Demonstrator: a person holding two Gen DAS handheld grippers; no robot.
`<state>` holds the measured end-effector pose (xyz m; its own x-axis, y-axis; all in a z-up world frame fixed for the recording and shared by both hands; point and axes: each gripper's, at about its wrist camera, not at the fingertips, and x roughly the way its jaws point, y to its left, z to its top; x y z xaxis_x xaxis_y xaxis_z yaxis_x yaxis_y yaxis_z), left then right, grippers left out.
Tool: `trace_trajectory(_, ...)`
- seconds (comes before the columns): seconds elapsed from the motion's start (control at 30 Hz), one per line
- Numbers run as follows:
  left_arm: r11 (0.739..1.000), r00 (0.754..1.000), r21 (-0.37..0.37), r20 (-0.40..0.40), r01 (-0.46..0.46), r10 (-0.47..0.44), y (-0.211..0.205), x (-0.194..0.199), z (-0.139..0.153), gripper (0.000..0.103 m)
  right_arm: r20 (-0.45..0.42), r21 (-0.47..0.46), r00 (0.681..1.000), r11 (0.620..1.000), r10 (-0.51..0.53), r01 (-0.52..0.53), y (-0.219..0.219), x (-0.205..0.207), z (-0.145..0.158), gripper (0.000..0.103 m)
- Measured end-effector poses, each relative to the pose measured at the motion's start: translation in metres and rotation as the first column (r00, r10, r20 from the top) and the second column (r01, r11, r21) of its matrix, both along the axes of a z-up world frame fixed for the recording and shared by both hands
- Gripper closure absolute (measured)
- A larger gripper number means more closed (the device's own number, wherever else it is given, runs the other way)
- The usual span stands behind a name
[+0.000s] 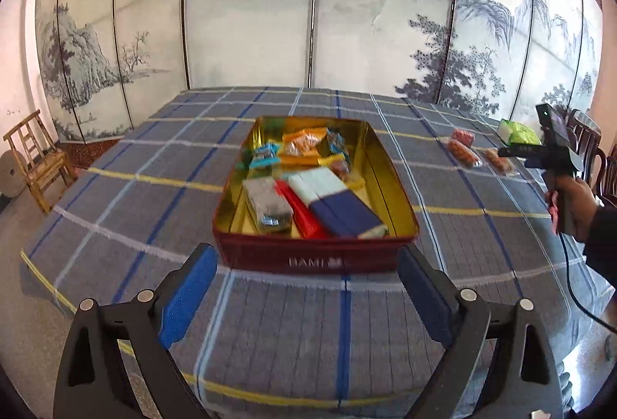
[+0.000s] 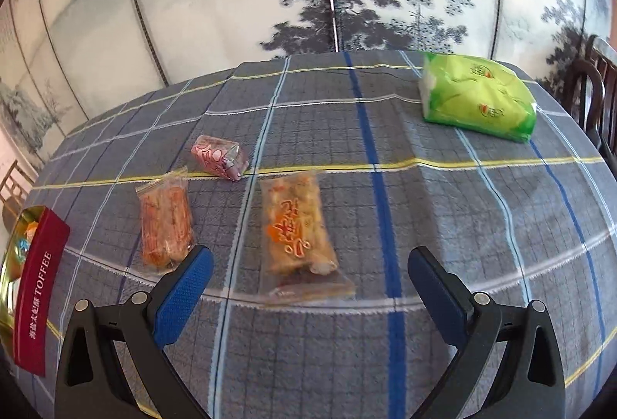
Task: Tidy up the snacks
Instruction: 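Move the right gripper to the orange-printed cake bag and grasp it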
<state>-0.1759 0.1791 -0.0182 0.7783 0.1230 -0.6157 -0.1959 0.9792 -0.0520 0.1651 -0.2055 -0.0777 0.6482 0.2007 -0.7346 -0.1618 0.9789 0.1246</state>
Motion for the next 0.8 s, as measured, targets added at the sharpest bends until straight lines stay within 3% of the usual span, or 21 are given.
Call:
trace_trajectory(0.2, 0.998, 0.997, -0.059, -0.071, -0.012, 0.008, -0.004, -0.022, -0.03, 0.011, -0.037, -0.037, 0.999, 0.999, 0.006, -0.007, 0.02, 0.022, -0.009, 0.006)
trace_trajectory(0.27, 0.998, 0.997, -0.065, -0.08, -0.014, 0.009, -0.004, -0.023, -0.033, 0.011, -0.056, -0.032, 0.998, 0.999, 0.02, -0.021, 0.025, 0.027, -0.012, 0.023)
trace_trajectory(0.4, 0.997, 0.997, -0.078, -0.073, -0.003, -0.002, -0.008, -0.022, -0.032, 0.011, -0.043, -0.108, 0.999, 0.994, 0.011, -0.016, 0.034, 0.03, -0.015, 0.041)
trace_trajectory(0.47, 0.996, 0.998, -0.086, -0.066, 0.007, -0.013, -0.011, -0.022, -0.03, 0.011, -0.032, -0.135, 0.999, 0.991, 0.002, -0.006, 0.034, 0.029, -0.014, 0.061)
trace_trajectory(0.5, 0.996, 0.998, -0.087, -0.067, 0.012, -0.018, -0.013, -0.021, -0.03, 0.011, -0.034, -0.132, 0.999, 0.991, 0.002, -0.007, 0.032, 0.029, -0.013, 0.065)
trace_trajectory(0.6, 0.996, 0.997, -0.087, -0.065, 0.031, -0.037, -0.02, -0.023, -0.029, 0.011, -0.012, -0.19, 1.0, 0.982, -0.008, 0.006, 0.032, 0.023, -0.01, 0.065)
trace_trajectory(0.8, 0.996, 0.997, -0.081, -0.051, 0.047, -0.051, -0.028, -0.028, -0.025, 0.011, 0.044, -0.202, 0.999, 0.979, 0.006, 0.003, 0.028, 0.007, 0.016, 0.065)
